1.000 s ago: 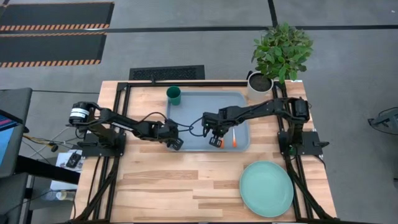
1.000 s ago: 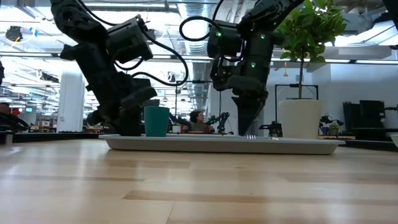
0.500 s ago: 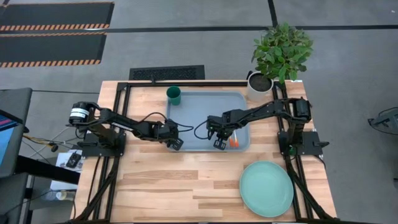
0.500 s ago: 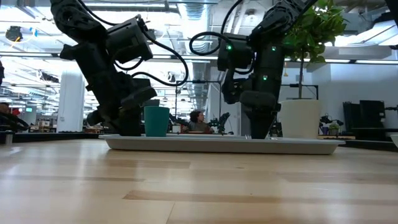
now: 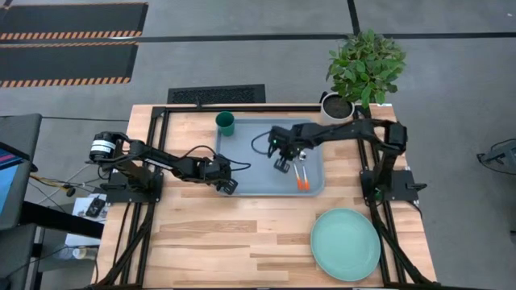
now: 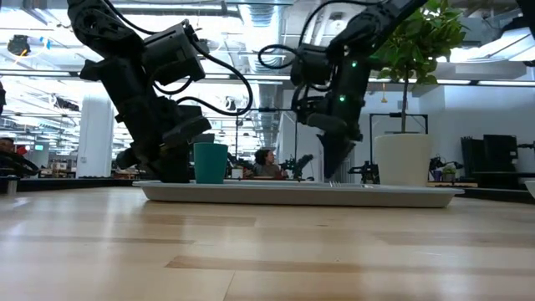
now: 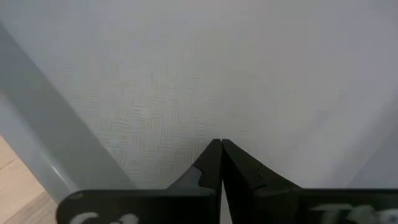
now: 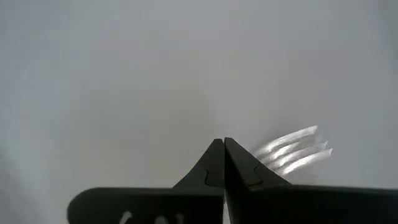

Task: Pick and place plate/cup/fork/spoon on tray
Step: Adjust the orange fork on the gray tray

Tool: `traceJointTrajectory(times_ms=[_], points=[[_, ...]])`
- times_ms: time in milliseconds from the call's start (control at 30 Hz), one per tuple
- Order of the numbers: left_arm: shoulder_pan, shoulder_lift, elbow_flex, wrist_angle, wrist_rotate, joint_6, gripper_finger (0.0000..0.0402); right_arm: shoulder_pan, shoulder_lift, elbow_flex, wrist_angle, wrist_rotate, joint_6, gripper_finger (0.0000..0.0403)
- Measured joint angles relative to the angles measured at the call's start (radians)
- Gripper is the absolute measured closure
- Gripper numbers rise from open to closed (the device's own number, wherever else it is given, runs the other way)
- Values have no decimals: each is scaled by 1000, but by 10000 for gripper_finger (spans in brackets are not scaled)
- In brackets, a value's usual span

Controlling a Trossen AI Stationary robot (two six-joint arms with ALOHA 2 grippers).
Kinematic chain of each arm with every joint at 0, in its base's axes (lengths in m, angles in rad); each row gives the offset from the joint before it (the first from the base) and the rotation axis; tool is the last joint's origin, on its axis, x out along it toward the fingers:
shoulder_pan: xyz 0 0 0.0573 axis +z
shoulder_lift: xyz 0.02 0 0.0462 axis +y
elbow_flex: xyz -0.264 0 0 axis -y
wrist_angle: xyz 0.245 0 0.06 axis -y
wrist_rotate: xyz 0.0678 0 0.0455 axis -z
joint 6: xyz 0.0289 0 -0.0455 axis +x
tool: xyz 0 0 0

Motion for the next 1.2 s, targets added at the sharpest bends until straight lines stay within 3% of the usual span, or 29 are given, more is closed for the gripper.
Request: traceJointTrajectory(times_ms=[333, 1200], points=[[0, 0, -1, 9, -2, -6, 401, -47, 19, -1, 59, -10, -53, 390], [0, 2, -2, 18, 1, -11, 401, -104, 19, -7, -50, 47, -45, 391]])
